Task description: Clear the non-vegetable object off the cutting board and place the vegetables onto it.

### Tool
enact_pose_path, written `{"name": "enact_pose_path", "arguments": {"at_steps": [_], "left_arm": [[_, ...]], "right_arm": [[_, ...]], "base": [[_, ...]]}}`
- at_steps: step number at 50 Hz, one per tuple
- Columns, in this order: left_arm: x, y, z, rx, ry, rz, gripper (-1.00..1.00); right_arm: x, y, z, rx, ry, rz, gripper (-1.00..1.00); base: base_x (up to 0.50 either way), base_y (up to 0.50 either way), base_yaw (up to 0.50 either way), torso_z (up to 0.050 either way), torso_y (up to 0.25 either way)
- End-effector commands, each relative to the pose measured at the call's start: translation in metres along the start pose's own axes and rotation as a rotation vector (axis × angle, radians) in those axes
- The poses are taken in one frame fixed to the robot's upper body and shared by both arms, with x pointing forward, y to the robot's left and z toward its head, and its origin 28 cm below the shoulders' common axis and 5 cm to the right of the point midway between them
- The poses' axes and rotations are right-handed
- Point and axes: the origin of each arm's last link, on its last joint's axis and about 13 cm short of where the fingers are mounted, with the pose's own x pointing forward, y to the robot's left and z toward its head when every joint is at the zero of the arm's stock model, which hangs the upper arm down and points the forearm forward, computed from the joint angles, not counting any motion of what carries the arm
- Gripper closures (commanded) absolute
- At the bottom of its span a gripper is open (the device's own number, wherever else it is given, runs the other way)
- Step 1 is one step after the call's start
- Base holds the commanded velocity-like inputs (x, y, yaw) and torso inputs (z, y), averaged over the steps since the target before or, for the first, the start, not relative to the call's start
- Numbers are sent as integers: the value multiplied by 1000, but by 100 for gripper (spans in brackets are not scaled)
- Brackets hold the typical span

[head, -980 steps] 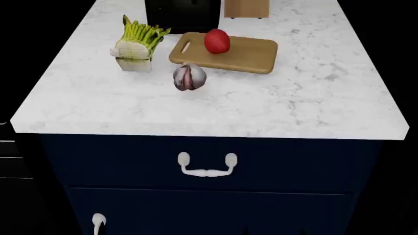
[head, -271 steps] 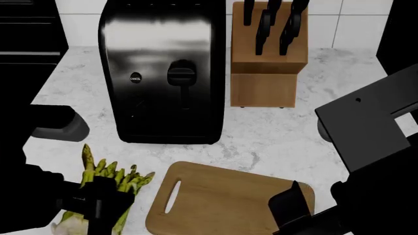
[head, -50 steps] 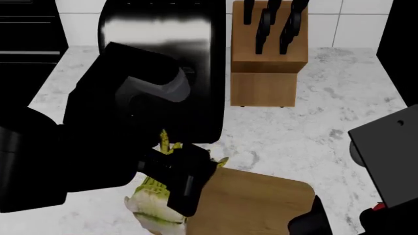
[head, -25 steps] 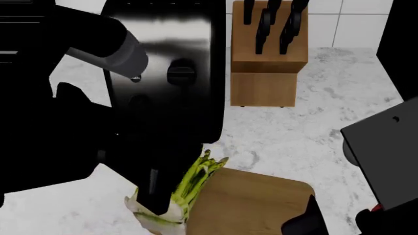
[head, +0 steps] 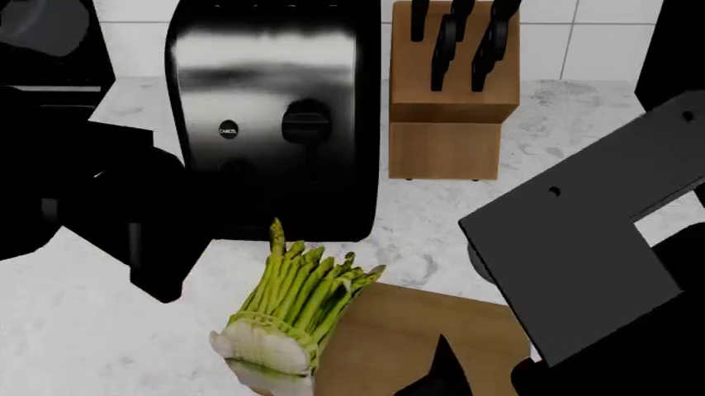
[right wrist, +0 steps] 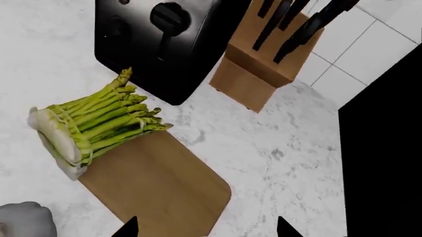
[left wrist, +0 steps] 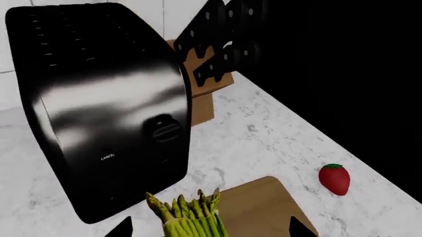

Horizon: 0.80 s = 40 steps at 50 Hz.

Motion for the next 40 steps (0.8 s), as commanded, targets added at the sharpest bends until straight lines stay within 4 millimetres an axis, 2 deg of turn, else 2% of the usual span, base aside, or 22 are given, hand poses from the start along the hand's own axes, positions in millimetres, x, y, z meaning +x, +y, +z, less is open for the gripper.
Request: {"name": "enact_pose_path", "arguments": {"at_steps": [1,15,26,40], "left_arm": [[-10,12,6,23,-77,38,-100],[-5,24,10,30,-103,81,-100],[-4,25,14,33,-118,85,-100],[0,30,16,37,-124,98,-100]], "right_arm": [[-5,16,13,-78,-19,77,-100],[-7,36,23,-110,-28,207,-100],[-5,46,26,-45,-47,346,-100],[4,50,21,14,-8,417,-100]], "base": [[0,0,0,0,0],[0,0,0,0,0],[0,0,0,0,0],[0,0,0,0,0]]}}
